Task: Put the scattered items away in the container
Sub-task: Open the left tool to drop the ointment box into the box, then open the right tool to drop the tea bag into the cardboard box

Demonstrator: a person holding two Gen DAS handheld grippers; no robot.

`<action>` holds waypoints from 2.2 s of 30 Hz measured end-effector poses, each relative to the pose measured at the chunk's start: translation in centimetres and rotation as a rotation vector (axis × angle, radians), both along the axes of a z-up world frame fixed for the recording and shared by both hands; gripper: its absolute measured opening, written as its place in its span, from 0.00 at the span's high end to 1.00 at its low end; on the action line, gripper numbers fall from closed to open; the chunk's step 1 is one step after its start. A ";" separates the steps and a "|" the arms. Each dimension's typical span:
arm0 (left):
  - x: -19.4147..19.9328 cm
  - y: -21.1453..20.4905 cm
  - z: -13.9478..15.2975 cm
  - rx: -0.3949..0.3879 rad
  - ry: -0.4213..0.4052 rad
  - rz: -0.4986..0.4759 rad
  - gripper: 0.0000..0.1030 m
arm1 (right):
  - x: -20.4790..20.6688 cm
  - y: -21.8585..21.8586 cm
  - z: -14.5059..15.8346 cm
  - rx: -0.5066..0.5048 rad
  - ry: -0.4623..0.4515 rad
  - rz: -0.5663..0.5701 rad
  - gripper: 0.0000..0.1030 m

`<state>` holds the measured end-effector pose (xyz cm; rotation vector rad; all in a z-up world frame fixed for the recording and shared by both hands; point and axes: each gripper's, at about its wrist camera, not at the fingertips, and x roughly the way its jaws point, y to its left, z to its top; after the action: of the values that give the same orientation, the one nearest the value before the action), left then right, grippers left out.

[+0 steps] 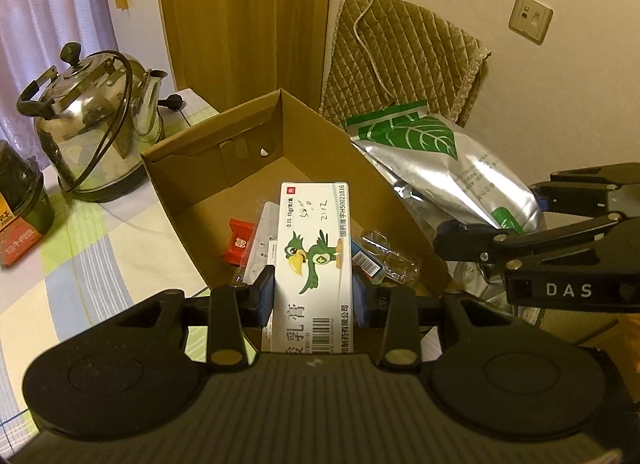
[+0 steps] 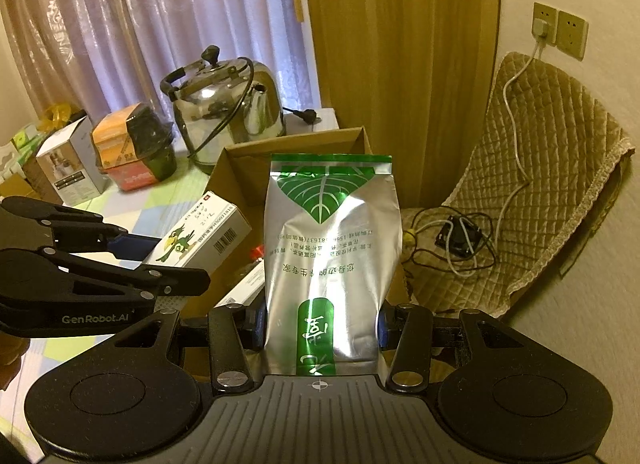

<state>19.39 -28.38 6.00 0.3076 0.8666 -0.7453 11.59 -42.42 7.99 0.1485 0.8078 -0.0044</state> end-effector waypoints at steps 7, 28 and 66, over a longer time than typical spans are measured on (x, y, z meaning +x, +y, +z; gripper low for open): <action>0.2 -0.3 -0.1 -0.002 0.000 0.000 0.68 | 0.0 0.0 0.0 -0.002 -0.006 0.002 0.52; 0.8 2.2 -0.2 -0.011 -0.007 0.067 0.46 | 0.5 0.5 0.5 -0.006 -0.017 0.008 0.52; -0.2 5.3 -1.3 -0.040 0.032 0.120 0.46 | 6.0 0.2 0.9 -0.076 -0.026 0.056 0.52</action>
<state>19.16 -23.10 4.74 0.2071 0.8914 -0.6568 17.61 -42.26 8.88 0.0544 0.7842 0.0198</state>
